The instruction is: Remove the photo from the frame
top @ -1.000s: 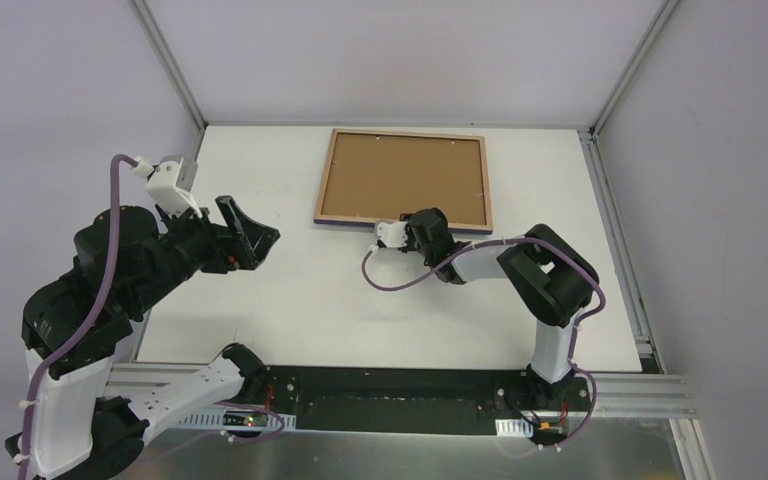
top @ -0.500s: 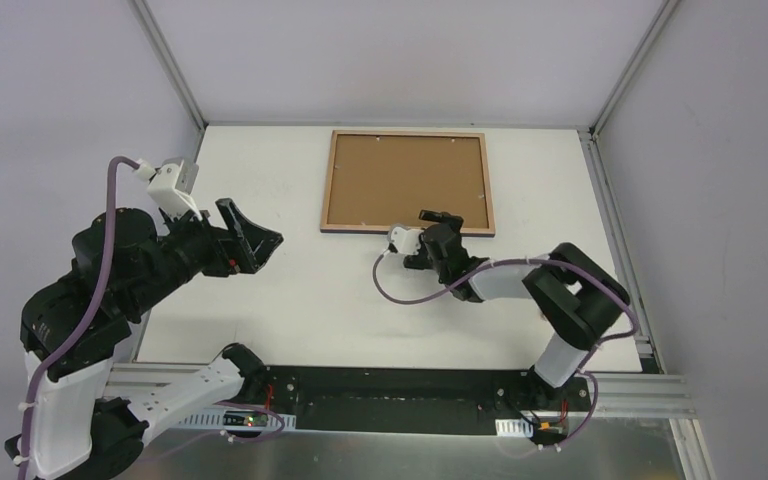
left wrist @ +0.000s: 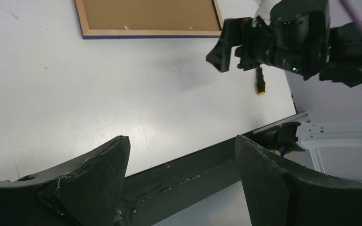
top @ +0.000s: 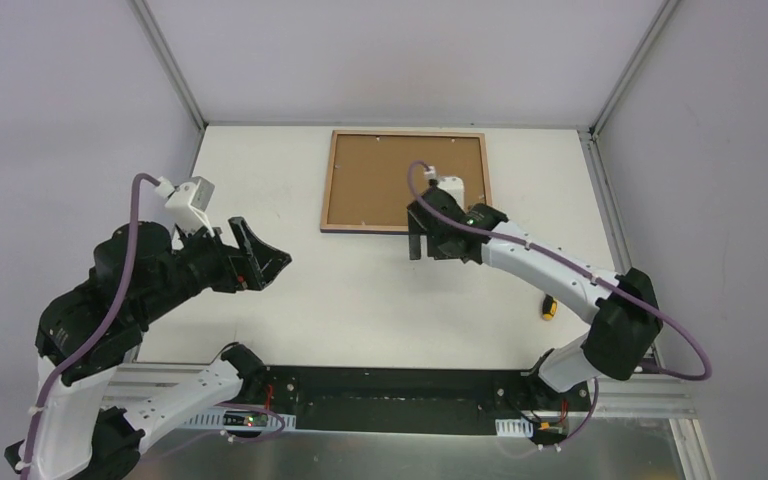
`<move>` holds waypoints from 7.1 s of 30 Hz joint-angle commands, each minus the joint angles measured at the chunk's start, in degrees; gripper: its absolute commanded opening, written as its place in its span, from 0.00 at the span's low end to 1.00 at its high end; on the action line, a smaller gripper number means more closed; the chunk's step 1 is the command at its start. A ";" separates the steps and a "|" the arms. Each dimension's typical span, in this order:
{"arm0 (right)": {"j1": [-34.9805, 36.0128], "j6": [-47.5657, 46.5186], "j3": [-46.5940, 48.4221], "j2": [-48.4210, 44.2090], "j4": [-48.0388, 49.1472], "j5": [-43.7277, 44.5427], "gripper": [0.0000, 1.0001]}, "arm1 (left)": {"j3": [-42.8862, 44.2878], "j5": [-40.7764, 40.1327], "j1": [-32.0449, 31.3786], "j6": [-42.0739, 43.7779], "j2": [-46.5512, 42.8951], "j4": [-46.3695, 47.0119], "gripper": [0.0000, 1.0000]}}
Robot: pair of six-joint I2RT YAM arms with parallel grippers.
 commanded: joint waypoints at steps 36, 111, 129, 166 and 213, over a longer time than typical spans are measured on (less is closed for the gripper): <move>-63.38 21.56 -27.03 -6.17 -9.72 -27.13 0.75 | -6.47 11.36 0.61 -2.74 -1.90 3.15 0.93; -52.39 34.61 -26.87 -2.50 -5.87 -25.02 0.00 | 5.92 22.70 9.72 15.19 46.90 21.08 0.94; -26.38 45.59 -23.94 -12.12 15.08 -55.20 0.00 | -8.21 31.42 -2.91 -7.37 48.01 32.29 0.91; -25.42 -2.17 -12.77 -26.33 -11.27 -70.25 0.99 | -22.85 58.02 -11.14 9.02 37.78 40.33 0.00; -15.73 16.92 -23.41 -30.00 9.27 -71.88 0.00 | -26.02 54.83 -4.21 6.90 33.34 40.15 0.51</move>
